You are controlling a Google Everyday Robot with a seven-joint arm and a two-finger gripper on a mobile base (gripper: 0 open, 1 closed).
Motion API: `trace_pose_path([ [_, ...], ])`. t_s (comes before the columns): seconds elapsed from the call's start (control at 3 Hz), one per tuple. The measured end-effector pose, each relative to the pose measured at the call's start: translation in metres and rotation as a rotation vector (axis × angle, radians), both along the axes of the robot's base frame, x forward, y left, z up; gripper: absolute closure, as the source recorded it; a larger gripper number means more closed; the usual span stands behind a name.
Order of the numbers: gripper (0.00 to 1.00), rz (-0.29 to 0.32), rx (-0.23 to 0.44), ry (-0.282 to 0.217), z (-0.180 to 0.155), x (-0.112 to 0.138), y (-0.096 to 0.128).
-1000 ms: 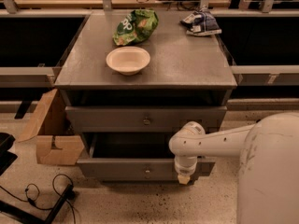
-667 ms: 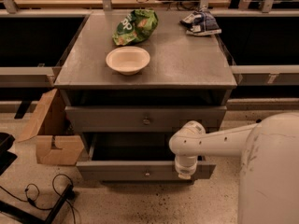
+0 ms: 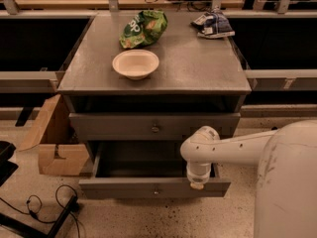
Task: Open middle drawer
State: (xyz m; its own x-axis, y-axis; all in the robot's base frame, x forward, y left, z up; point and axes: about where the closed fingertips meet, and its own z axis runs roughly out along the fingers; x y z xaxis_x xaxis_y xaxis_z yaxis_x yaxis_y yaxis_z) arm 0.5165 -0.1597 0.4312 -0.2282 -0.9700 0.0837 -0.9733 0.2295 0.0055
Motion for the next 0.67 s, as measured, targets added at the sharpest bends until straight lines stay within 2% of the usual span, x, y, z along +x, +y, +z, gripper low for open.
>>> trace_pose_path([
  [0.33,1.00,0.000,0.000,0.000,0.0022,0.0004,0.0000],
  [0.67,0.75,0.000,0.000,0.000,0.0022,0.0003,0.0000],
])
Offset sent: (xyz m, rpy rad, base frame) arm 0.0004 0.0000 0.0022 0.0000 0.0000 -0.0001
